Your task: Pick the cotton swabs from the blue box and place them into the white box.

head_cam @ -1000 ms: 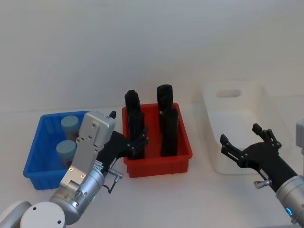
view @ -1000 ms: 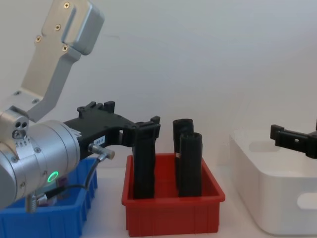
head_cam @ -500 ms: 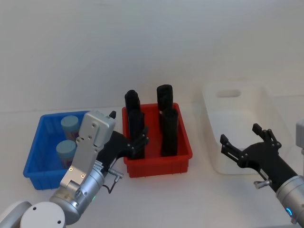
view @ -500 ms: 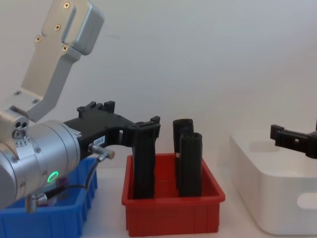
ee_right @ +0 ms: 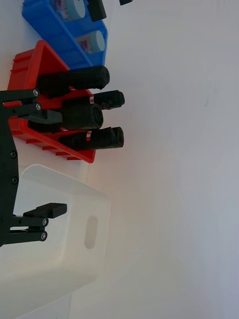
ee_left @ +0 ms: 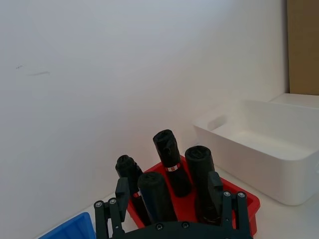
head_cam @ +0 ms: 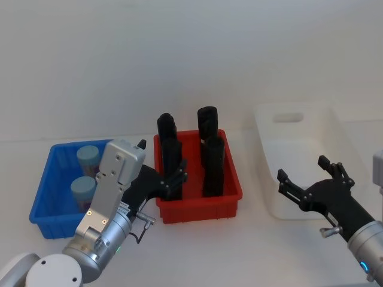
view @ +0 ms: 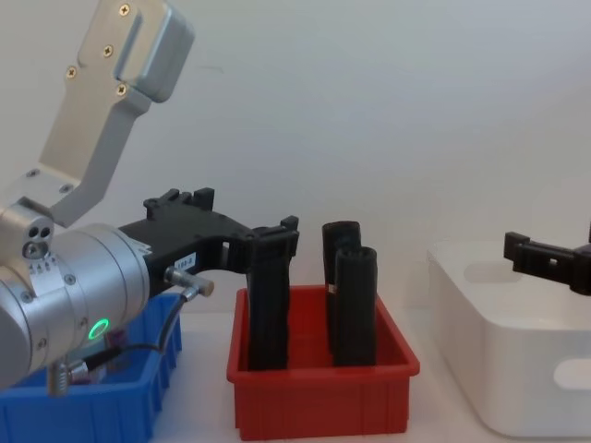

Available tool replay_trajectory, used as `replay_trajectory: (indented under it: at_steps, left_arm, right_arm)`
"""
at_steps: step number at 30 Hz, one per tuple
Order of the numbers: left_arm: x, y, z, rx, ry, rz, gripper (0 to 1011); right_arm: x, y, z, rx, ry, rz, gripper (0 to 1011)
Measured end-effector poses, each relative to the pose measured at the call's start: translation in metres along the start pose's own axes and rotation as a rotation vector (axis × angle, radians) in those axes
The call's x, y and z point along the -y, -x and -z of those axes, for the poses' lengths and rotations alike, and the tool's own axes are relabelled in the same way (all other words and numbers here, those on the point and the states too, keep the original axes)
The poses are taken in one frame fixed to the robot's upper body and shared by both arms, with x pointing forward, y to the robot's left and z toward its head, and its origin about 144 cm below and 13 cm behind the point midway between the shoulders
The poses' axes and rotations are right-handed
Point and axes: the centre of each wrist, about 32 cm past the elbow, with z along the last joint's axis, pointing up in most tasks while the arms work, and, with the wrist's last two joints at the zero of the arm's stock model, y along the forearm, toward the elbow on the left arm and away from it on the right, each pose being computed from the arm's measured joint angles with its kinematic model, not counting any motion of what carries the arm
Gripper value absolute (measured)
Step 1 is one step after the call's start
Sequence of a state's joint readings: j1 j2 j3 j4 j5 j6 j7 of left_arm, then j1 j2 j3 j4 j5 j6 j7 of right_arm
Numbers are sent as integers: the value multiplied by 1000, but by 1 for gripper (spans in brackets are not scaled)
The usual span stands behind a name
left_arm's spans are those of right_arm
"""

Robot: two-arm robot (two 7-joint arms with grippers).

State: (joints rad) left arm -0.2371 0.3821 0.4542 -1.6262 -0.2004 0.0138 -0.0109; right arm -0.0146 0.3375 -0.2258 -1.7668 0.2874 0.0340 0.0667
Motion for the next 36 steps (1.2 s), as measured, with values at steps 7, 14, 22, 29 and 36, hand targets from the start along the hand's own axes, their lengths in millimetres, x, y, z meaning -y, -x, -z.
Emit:
replay_trajectory:
  at_steps: [7,14,22,29,36]
  left_arm:
    - [0,0,0,0,0,0,1000]
    - [0,0,0,0,0,0,1000]
    - [0,-1,1,-4,-2,-2,1000]
    - [-1,-9,3,-19,-18,-9,1000]
    - [-2,-26,9,-48,-58,-23,1000]
  right_arm:
    - [0,0,0,0,0,0,1002]
    - [0,0,0,0,0,0,1002]
    - [0,0,0,0,0,0,1002]
    - [0,0,0,0,0,0,1002]
    - [0,0,0,0,0,0,1002]
